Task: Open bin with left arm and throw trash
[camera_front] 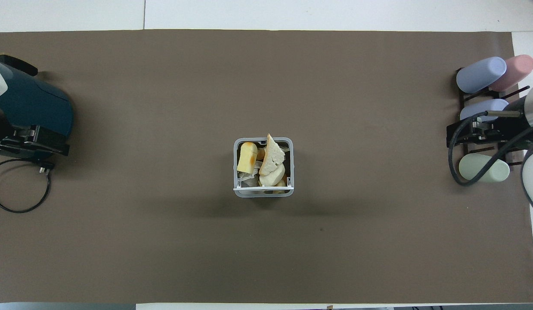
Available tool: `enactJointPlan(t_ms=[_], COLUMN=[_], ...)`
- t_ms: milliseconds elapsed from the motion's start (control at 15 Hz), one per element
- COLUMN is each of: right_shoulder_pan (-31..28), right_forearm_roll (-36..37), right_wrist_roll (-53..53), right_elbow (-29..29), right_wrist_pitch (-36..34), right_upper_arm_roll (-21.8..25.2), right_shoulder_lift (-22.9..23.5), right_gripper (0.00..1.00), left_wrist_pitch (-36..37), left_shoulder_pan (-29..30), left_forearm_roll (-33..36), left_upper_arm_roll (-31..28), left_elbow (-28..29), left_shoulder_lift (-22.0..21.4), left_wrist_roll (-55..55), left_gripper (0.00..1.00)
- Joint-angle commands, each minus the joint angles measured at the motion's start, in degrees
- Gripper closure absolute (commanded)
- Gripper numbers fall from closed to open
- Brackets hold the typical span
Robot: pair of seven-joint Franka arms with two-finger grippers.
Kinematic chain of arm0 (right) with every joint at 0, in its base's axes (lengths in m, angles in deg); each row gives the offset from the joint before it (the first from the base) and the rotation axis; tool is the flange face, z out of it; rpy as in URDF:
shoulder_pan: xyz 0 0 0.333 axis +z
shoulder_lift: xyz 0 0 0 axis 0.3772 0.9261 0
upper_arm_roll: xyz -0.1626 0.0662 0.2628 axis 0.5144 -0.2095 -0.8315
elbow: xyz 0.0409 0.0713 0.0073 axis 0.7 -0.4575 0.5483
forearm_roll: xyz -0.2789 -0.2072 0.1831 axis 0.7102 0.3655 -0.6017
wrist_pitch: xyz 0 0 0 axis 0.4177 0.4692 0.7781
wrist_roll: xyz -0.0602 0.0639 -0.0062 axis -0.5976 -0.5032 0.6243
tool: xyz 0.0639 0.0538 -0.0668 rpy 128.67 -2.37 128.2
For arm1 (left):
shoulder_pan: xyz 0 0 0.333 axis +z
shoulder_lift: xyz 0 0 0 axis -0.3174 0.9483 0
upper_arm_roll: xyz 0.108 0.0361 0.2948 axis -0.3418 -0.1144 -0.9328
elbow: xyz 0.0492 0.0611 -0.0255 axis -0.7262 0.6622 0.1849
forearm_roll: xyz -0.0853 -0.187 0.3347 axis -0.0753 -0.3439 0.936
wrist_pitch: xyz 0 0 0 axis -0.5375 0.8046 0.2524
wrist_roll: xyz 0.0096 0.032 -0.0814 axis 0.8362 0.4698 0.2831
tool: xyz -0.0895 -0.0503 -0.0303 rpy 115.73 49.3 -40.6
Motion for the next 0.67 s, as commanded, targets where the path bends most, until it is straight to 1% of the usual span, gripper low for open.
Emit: enactJointPlan(t_ms=[0, 133, 600], right_shoulder_pan=[1.0, 1.53, 1.44], right_forearm_roll=[-1.0, -1.09, -1.0], right_wrist_roll=[2.36, 4.12, 4.74], right_elbow=[0.31, 0.14, -0.22], right_wrist_pitch=[-0.73, -0.64, -0.46], right_upper_arm_roll=[1.71, 2.42, 2.59], right_shoulder_lift=[-0.38, -0.47, -0.56], right_gripper=[0.0, 0.0, 0.0], left_wrist_pitch=[0.66, 0.75, 0.66], left_shoulder_pan=[0.48, 0.48, 0.4], left_forearm_roll=[-0.31, -0.31, -0.22], left_upper_arm_roll=[0.02, 0.02, 0.02], left_elbow=[0.73, 0.73, 0.73], left_shoulder_lift=[-1.07, -1.07, -0.98], left_wrist_roll=[-0.31, -0.31, -0.31], left_gripper=[0.0, 0.0, 0.0])
